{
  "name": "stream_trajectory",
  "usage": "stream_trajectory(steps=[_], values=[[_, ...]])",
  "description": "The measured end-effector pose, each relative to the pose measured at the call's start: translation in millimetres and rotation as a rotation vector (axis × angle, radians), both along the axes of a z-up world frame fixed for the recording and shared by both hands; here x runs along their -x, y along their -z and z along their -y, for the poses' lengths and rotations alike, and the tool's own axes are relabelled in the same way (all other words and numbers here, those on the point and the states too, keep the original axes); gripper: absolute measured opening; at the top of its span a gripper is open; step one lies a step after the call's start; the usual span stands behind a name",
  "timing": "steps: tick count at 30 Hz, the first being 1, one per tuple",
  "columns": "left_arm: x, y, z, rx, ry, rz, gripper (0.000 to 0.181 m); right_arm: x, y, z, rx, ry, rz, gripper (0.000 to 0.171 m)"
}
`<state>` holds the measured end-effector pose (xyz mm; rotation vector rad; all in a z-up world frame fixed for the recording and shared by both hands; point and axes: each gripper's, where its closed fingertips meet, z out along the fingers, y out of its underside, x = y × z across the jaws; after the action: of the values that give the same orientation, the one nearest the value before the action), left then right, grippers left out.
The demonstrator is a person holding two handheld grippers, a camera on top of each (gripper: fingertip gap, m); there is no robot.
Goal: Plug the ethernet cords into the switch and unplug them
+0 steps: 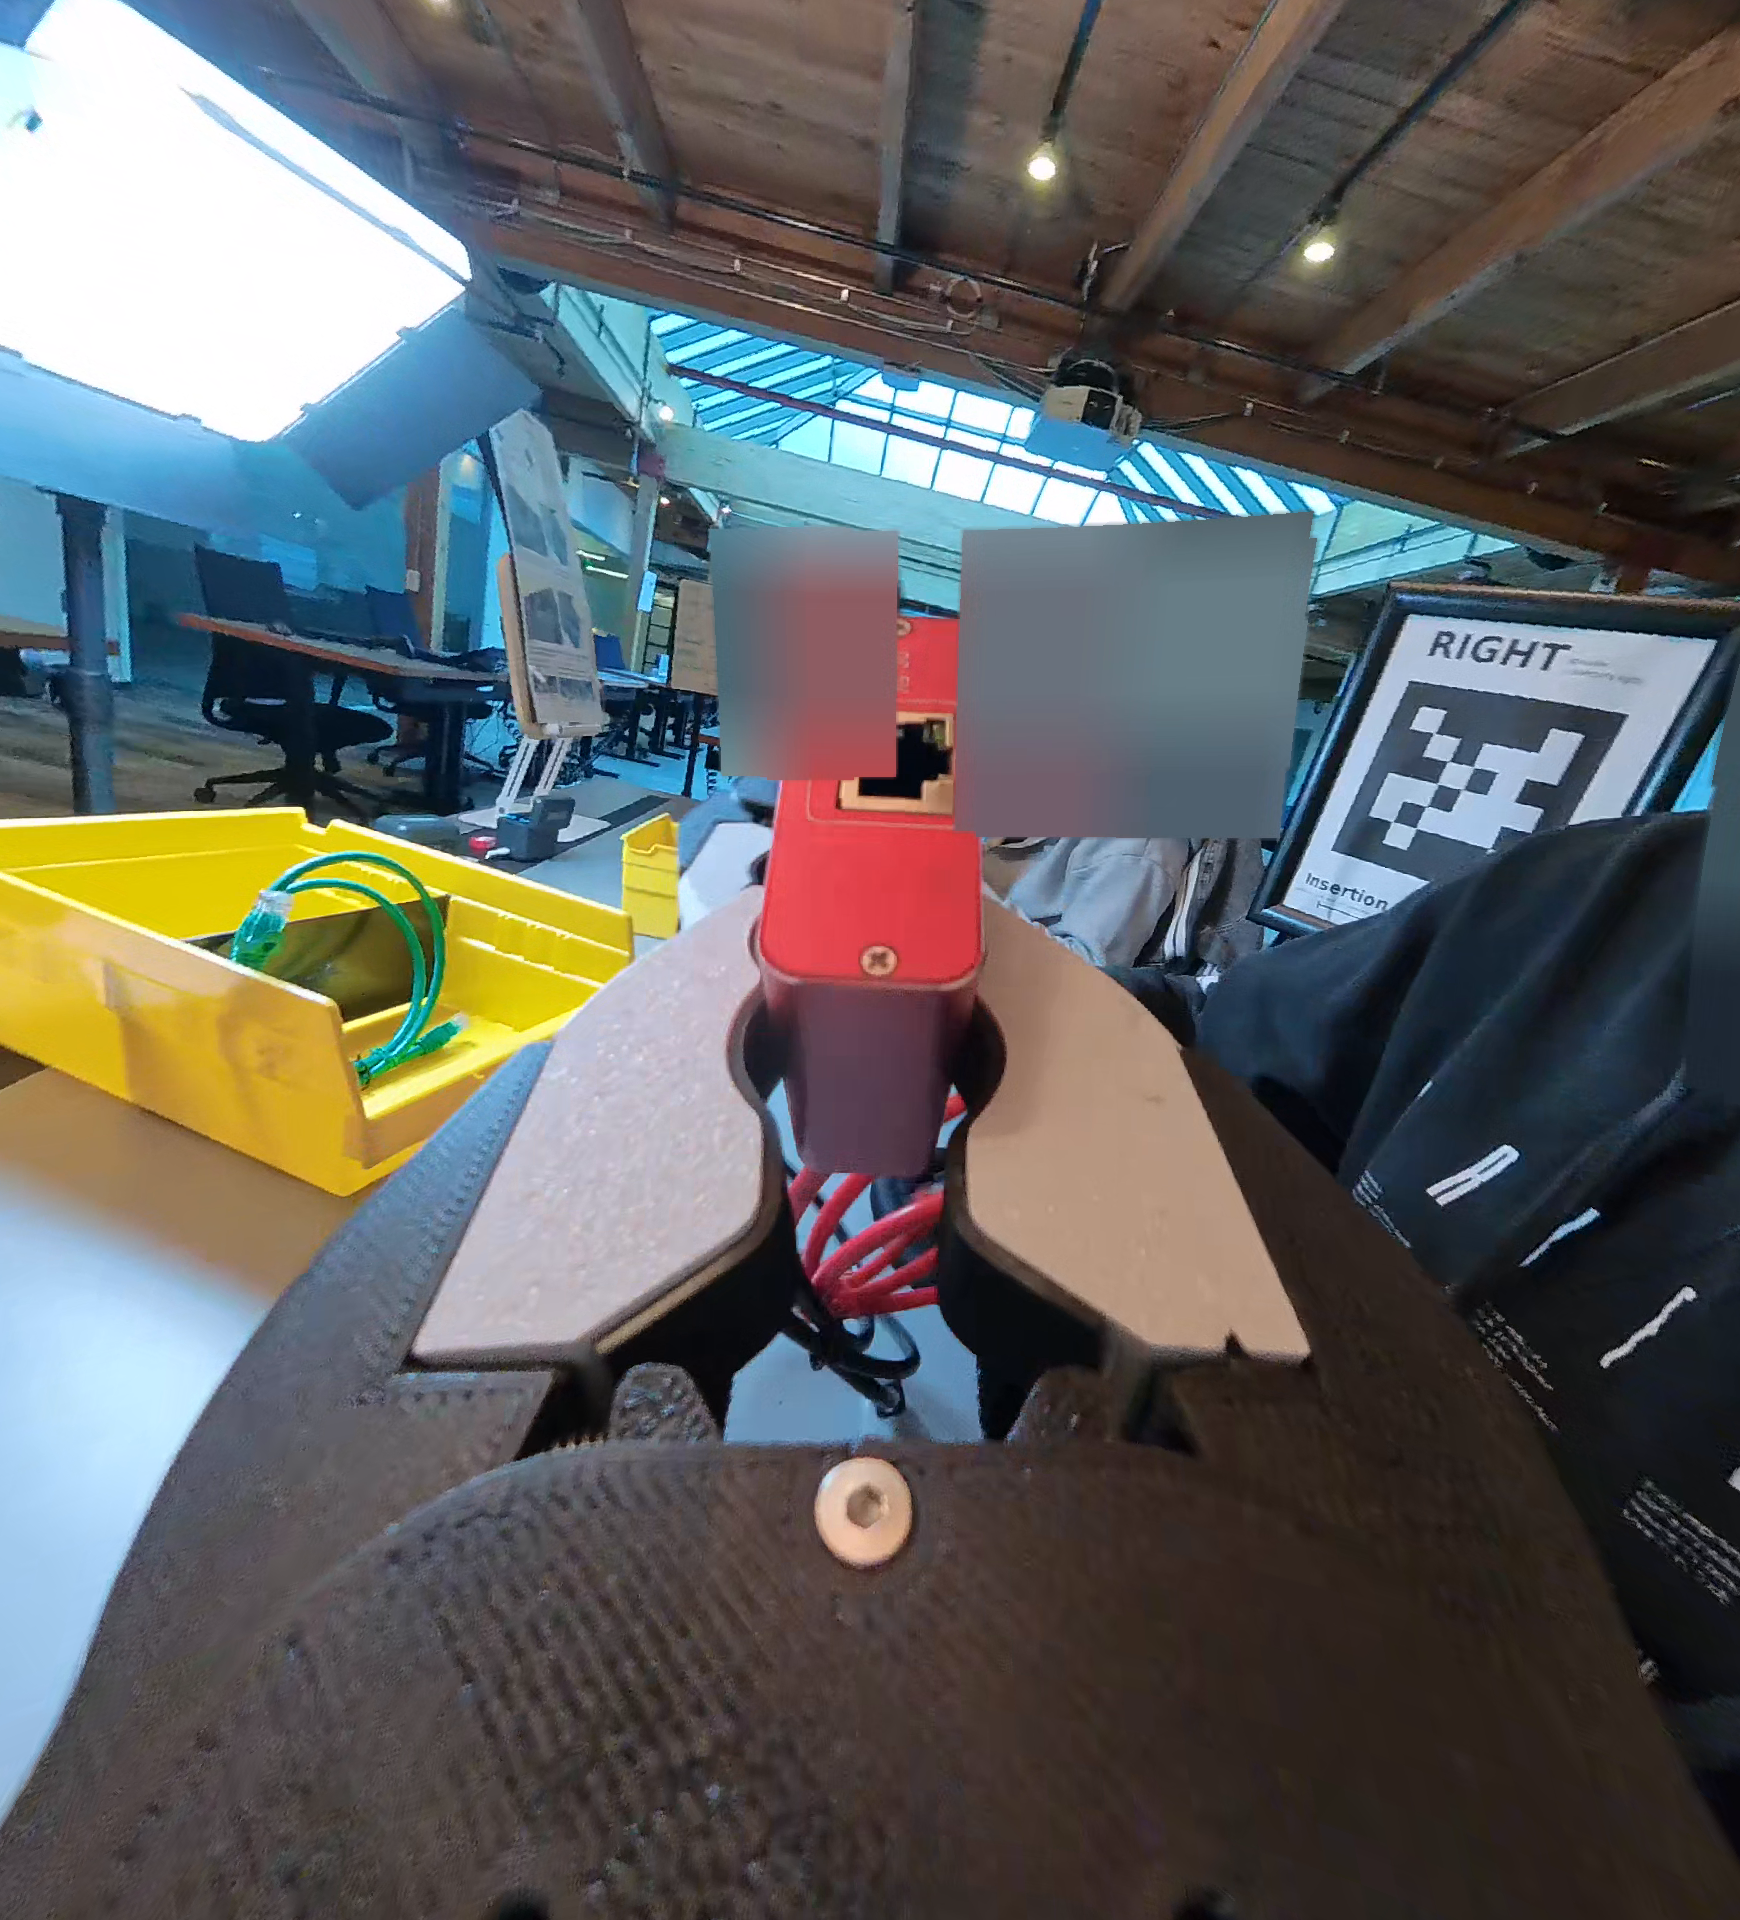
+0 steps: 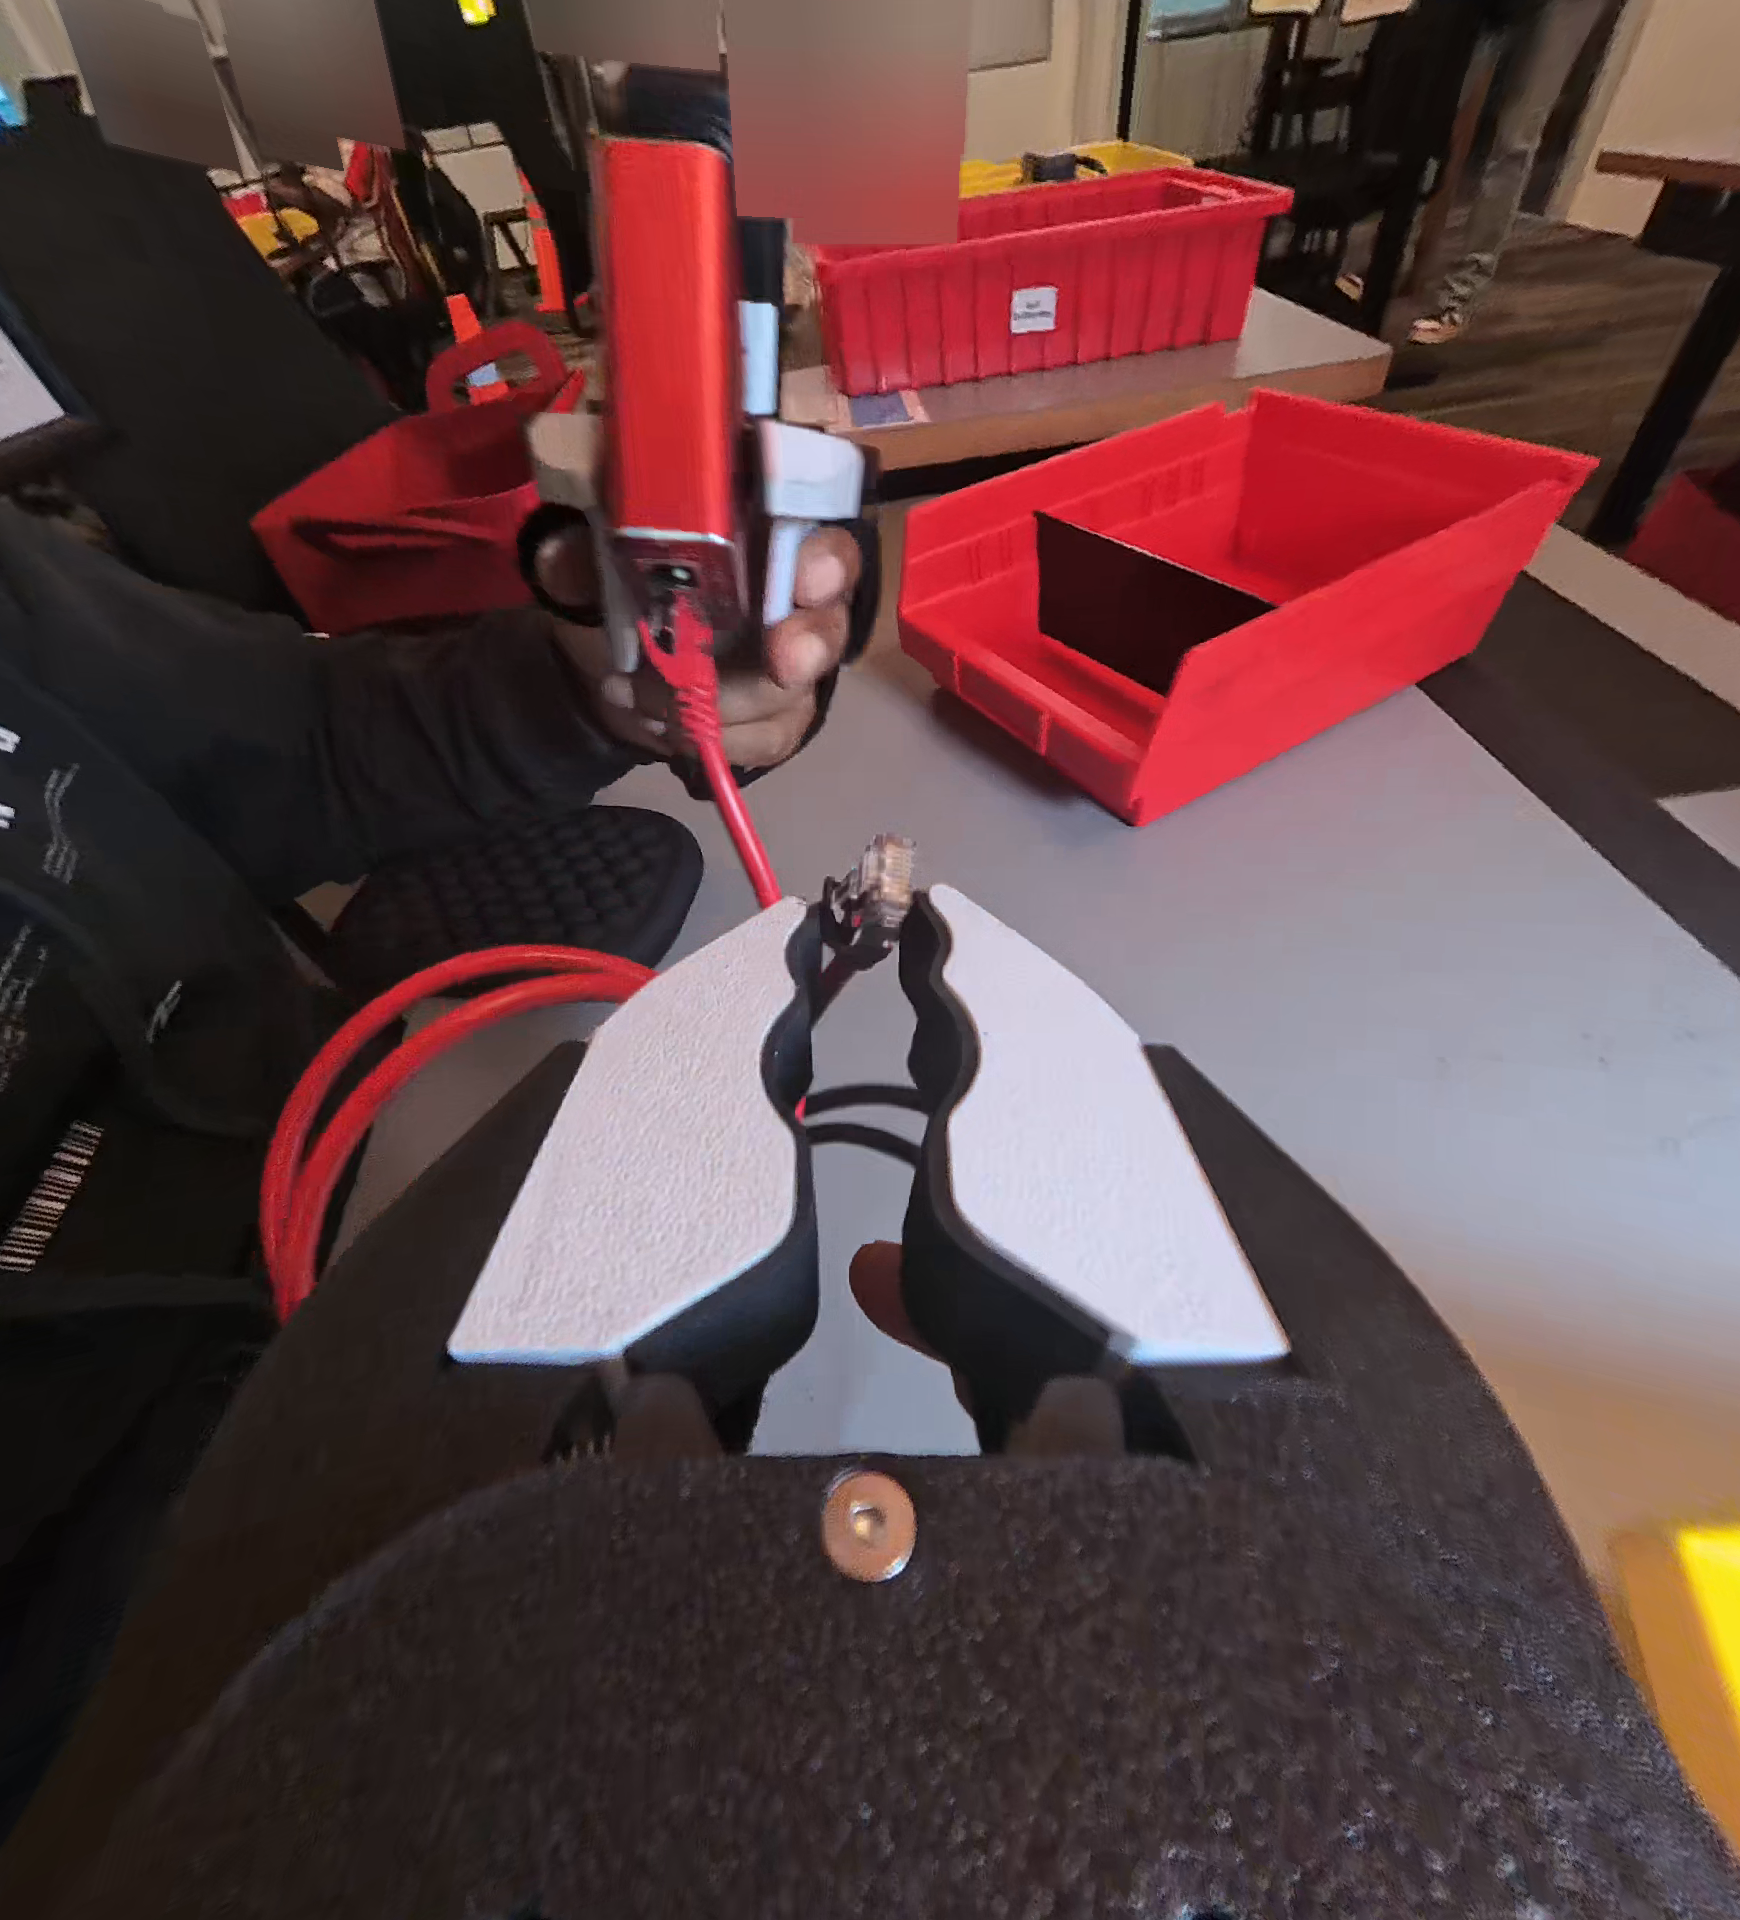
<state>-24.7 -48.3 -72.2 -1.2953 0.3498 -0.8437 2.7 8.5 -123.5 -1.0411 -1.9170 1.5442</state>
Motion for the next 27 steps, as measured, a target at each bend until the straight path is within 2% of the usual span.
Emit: stream_trajectory(steps=[5,12,16,20,23,27], values=[[3,16,-20,0.090,-0.071,0.024,0.029,-5,-7,33,-0.079,-0.111,-0.082,0.013],[-2,31,-53,0.191,-0.171,-0.024,0.029,-1,0,71,-0.360,-0.165,-0.110,0.014],[1,34,-61,0.245,-0.210,-0.047,0.029,-16,0,84,-0.489,-0.237,-0.104,0.014],[34,15,-56,0.237,-0.272,0.050,0.028,-40,8,76,-0.603,-0.239,-0.070,0.014],[64,-4,-47,0.201,-0.294,0.157,0.029,-49,20,56,-0.712,-0.136,-0.036,0.014],[76,-39,-31,0.108,-0.236,0.260,0.029,-51,34,24,-0.769,0.035,-0.001,0.014]])
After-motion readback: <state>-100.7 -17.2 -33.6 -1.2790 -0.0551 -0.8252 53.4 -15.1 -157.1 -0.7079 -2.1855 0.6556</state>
